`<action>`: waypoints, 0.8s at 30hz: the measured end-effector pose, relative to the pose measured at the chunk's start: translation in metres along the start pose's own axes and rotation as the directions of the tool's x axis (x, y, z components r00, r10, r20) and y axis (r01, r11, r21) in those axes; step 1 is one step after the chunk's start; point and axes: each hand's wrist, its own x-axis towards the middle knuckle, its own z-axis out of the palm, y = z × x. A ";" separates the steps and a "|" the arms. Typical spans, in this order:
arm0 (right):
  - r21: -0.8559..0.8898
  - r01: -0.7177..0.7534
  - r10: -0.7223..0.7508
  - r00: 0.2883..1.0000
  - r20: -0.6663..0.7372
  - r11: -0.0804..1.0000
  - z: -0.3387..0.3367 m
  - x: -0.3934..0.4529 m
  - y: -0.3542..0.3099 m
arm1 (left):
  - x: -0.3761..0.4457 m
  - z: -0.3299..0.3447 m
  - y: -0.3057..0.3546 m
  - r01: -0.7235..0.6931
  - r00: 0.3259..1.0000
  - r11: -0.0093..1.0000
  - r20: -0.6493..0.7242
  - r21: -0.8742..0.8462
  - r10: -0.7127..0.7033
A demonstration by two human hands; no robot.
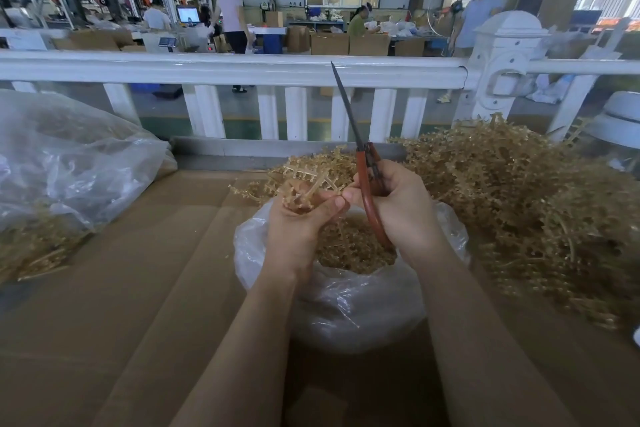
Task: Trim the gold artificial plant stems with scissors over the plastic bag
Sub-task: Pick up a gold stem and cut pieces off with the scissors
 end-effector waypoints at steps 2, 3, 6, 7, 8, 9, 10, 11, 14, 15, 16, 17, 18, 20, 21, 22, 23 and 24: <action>-0.026 -0.005 0.005 1.000 0.004 1.000 0.001 0.001 0.001 | 0.000 0.000 0.000 0.004 1.000 1.000 -0.029 0.013 -0.004; -0.037 -0.008 0.008 1.000 0.002 0.999 0.001 0.001 0.001 | -0.001 0.001 0.000 0.004 0.999 1.000 -0.042 0.016 -0.004; -0.052 -0.026 0.025 0.999 -0.020 0.998 -0.002 0.001 0.000 | -0.001 0.000 0.003 -0.009 0.997 1.000 -0.079 -0.001 0.009; -0.051 -0.033 0.031 0.999 -0.022 0.998 -0.004 0.001 -0.002 | 0.000 -0.001 0.004 -0.013 0.995 1.000 -0.098 -0.007 0.013; -0.051 -0.035 0.034 0.999 -0.020 0.998 -0.006 0.000 -0.004 | 0.000 -0.002 0.005 -0.017 0.993 1.000 -0.120 -0.011 0.016; -0.054 -0.033 0.032 0.999 -0.014 0.998 -0.008 -0.001 -0.005 | 0.000 -0.003 0.006 -0.020 0.990 1.000 -0.139 -0.018 0.018; -0.066 -0.030 0.029 1.000 -0.009 0.997 -0.010 -0.002 -0.006 | 0.001 -0.004 0.006 -0.021 0.988 0.999 -0.151 -0.025 0.017; -0.086 -0.031 0.031 1.000 -0.003 0.996 -0.011 -0.002 -0.007 | 0.001 -0.005 0.006 -0.020 0.987 0.999 -0.157 -0.028 0.016; -0.160 -0.040 0.047 0.998 0.039 0.986 -0.010 -0.003 -0.004 | 0.002 -0.006 0.004 -0.014 0.984 1.000 -0.176 -0.026 0.010; -0.190 -0.041 0.054 0.997 0.059 0.981 -0.009 -0.004 -0.002 | 0.002 -0.006 0.004 -0.015 0.983 0.999 -0.185 -0.030 0.010; -0.227 -0.041 0.061 0.995 0.080 0.973 -0.007 -0.005 -0.001 | 0.003 -0.006 0.004 -0.019 0.981 0.999 -0.193 -0.031 0.013; -0.265 -0.037 0.066 0.993 0.102 0.964 -0.007 -0.006 0.000 | 0.003 -0.007 0.004 -0.022 0.980 0.999 -0.199 -0.027 0.016; -0.290 -0.030 0.068 0.990 0.120 0.957 -0.006 -0.007 0.001 | 0.003 -0.008 0.004 -0.024 0.979 1.000 -0.204 -0.018 0.020; -0.315 -0.017 0.063 0.989 0.137 0.949 -0.007 -0.009 0.003 | 0.003 -0.010 0.004 -0.033 0.976 0.999 -0.217 -0.008 0.030; -0.336 -0.010 0.060 0.988 0.140 0.942 -0.009 -0.009 0.004 | 0.003 -0.011 0.004 -0.036 0.974 0.999 -0.226 -0.015 0.032; -0.358 -0.008 0.064 0.987 0.146 0.934 -0.011 -0.010 0.006 | 0.003 -0.012 0.004 -0.037 0.971 0.999 -0.236 -0.029 0.030; -0.374 -0.012 0.075 0.985 0.154 0.927 -0.013 -0.011 0.009 | 0.003 -0.012 0.004 -0.040 0.969 0.998 -0.245 -0.047 0.027; -0.383 -0.020 0.089 0.982 0.166 0.924 -0.016 -0.012 0.011 | 0.004 -0.011 0.004 -0.044 0.967 0.997 -0.253 -0.065 0.026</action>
